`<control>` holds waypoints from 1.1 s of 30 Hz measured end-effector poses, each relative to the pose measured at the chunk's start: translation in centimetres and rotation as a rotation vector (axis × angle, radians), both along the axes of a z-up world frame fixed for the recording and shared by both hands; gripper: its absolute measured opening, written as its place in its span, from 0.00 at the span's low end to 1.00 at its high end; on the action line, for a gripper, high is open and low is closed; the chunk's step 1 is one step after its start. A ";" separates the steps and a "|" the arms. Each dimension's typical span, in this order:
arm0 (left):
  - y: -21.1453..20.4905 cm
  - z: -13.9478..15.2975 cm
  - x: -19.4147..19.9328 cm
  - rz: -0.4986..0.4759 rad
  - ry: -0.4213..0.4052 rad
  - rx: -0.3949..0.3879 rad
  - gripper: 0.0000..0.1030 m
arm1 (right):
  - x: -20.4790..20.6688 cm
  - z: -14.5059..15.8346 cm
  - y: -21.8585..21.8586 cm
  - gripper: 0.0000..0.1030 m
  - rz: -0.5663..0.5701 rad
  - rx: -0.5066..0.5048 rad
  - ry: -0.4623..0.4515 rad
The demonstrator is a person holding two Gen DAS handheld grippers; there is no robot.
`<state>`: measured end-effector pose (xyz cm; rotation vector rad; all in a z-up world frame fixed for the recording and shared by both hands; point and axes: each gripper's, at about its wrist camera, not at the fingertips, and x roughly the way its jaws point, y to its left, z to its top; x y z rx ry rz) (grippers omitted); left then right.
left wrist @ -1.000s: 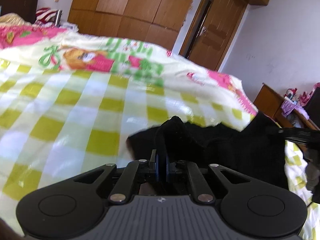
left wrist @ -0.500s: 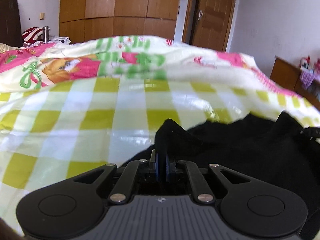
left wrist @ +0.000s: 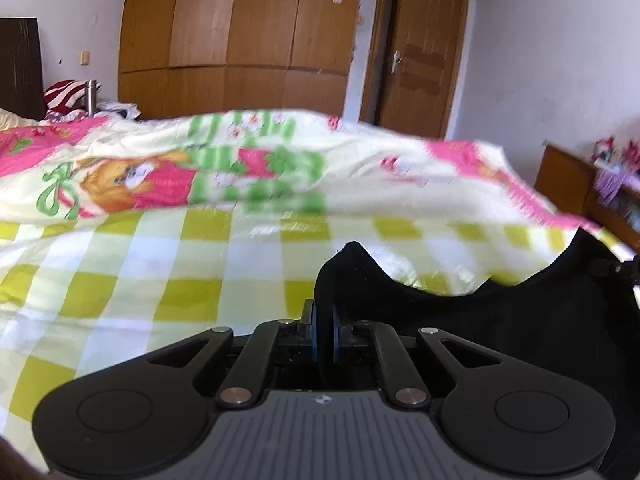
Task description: Fold small clothes
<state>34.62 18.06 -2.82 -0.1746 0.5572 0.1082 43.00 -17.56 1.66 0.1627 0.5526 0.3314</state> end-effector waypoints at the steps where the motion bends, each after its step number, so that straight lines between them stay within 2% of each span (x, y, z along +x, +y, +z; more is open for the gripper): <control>1: 0.0 -0.8 0.4 0.007 0.023 0.014 0.23 | 0.7 -0.9 0.4 0.07 -0.002 -0.031 0.007; 2: 0.0 -1.6 0.9 0.006 0.046 0.012 0.23 | 1.2 -1.7 0.8 0.07 -0.015 -0.066 0.012; 5: -0.1 -2.5 1.8 0.004 0.049 0.028 0.23 | 1.9 -3.2 0.8 0.07 -0.048 -0.052 0.043; 10: 0.6 -2.0 0.6 0.015 0.002 -0.014 0.23 | 1.3 -2.5 1.0 0.07 -0.033 -0.056 0.010; 13: 0.9 -2.5 1.1 0.017 0.041 0.002 0.30 | 1.8 -2.6 1.5 0.07 -0.032 -0.082 0.010; 15: 1.3 -2.7 1.4 0.017 0.076 -0.003 0.35 | 3.2 -3.7 2.0 0.11 -0.015 -0.115 0.084; 18: 1.6 -1.4 0.5 0.028 0.051 -0.002 0.36 | 3.0 -3.2 1.9 0.16 -0.002 -0.123 0.075; 20: 1.8 -0.2 -0.7 0.041 0.039 0.005 0.35 | 1.9 -2.0 1.3 0.21 0.003 -0.099 0.045; 23: 1.6 1.6 -3.6 0.052 0.003 0.032 0.35 | -0.3 0.2 -0.2 0.22 0.001 -0.080 0.000; 27: -0.1 3.5 -8.4 0.002 -0.049 0.029 0.37 | -5.3 2.5 -2.7 0.26 0.016 -0.086 -0.070; 30: -2.6 2.5 -10.2 -0.083 -0.017 0.007 0.38 | -9.2 2.3 -4.1 0.29 0.070 -0.089 -0.067; 33: -4.5 -0.1 -9.8 -0.108 0.048 0.071 0.38 | -11.3 -0.1 -4.8 0.29 0.088 -0.115 -0.003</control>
